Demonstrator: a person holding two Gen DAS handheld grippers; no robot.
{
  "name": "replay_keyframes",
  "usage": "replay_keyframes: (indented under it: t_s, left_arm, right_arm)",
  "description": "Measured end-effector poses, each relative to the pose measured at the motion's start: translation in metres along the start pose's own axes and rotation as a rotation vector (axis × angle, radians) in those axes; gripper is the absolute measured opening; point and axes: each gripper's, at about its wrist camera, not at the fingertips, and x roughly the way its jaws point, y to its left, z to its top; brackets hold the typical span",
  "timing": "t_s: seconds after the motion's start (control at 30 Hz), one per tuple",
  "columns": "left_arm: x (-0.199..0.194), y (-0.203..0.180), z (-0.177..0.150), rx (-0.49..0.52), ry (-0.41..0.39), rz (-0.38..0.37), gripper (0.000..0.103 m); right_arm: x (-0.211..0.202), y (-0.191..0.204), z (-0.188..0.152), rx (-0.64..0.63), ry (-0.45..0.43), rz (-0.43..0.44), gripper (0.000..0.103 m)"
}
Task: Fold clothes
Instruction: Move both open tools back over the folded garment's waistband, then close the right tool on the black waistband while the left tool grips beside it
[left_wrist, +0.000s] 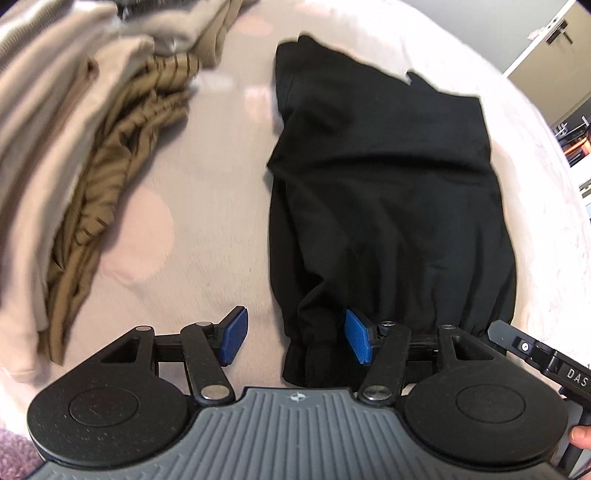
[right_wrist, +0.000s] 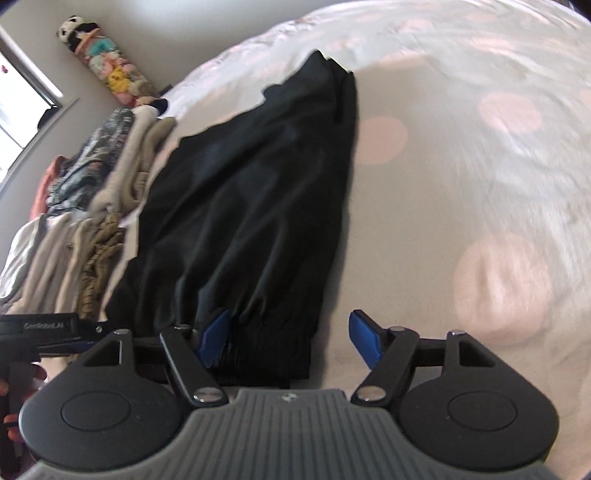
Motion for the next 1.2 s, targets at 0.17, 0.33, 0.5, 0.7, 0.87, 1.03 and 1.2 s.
replay_keyframes:
  t_s: [0.17, 0.33, 0.5, 0.7, 0.87, 1.03, 1.2]
  left_arm:
    - [0.015, 0.002, -0.002, -0.027, 0.034, 0.006, 0.058]
    - [0.017, 0.001, -0.004, -0.015, 0.028, 0.011, 0.057]
    - [0.016, 0.000, -0.006, 0.004, 0.023, -0.009, 0.041]
    - [0.013, 0.004, -0.003, -0.005, 0.008, -0.016, 0.041]
    - [-0.018, 0.011, -0.009, -0.031, -0.150, -0.086, 0.041]
    - [-0.048, 0.008, -0.016, 0.021, -0.298, -0.160, 0.041]
    - [-0.068, -0.017, -0.023, 0.192, -0.393, -0.143, 0.049]
  right_arm:
    - [0.013, 0.001, -0.003, 0.005, 0.016, -0.014, 0.076]
    - [0.019, 0.006, -0.005, -0.019, 0.021, -0.027, 0.073]
    - [0.022, 0.014, -0.008, -0.062, 0.037, -0.017, 0.051]
    - [0.020, 0.016, -0.010, -0.090, 0.025, -0.032, 0.052]
    - [-0.003, 0.019, -0.012, -0.106, -0.088, -0.051, 0.055]
    - [-0.032, 0.038, -0.014, -0.225, -0.214, -0.083, 0.069]
    - [-0.047, 0.079, -0.022, -0.518, -0.282, -0.178, 0.080]
